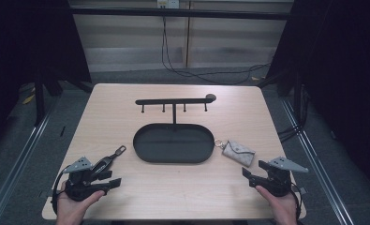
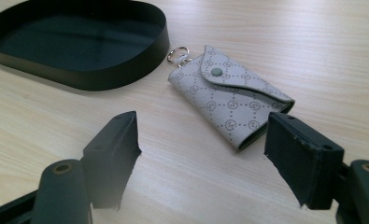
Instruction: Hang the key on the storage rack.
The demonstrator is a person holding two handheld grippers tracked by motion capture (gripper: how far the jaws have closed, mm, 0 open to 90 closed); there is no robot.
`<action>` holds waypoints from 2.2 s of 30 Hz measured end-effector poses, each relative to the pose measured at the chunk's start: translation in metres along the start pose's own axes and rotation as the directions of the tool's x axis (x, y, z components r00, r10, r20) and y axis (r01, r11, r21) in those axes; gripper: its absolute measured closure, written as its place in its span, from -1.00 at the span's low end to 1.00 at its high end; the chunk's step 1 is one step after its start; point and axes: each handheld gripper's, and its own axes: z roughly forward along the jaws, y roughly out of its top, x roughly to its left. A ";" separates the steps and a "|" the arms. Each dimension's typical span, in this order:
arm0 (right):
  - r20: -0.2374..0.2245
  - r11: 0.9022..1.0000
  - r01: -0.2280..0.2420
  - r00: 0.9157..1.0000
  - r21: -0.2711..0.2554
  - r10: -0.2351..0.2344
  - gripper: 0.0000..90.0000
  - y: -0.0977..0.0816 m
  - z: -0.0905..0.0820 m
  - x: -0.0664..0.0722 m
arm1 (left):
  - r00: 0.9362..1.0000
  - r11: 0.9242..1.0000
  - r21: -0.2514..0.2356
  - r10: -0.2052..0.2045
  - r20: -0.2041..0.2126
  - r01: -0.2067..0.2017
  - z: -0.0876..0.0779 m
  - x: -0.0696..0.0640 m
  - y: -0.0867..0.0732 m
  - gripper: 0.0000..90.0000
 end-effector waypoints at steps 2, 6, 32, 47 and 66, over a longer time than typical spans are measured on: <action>0.012 1.000 -0.022 1.000 0.013 0.022 -0.41 -0.001 -0.001 0.000 | 1.000 1.000 0.001 -0.003 0.000 0.003 0.001 0.000 0.000 0.00; 0.012 0.997 -0.062 0.998 0.037 0.061 -0.40 -0.002 0.000 -0.004 | 1.000 1.000 0.009 -0.011 0.011 0.011 0.003 -0.001 0.001 0.01; -0.026 0.997 -0.047 0.998 0.061 0.049 -0.41 -0.003 0.001 0.001 | 0.998 0.998 0.041 -0.046 -0.045 0.047 0.007 0.008 0.025 -0.01; -0.043 0.997 -0.060 0.997 0.058 0.062 -0.45 -0.003 0.001 -0.001 | 0.992 0.994 0.109 0.005 -0.128 0.009 0.012 0.019 0.057 -0.06; -0.059 0.996 -0.076 0.995 0.055 0.080 -0.55 -0.003 0.001 -0.002 | 0.985 0.978 0.210 0.035 -0.171 0.002 0.023 0.042 0.086 0.06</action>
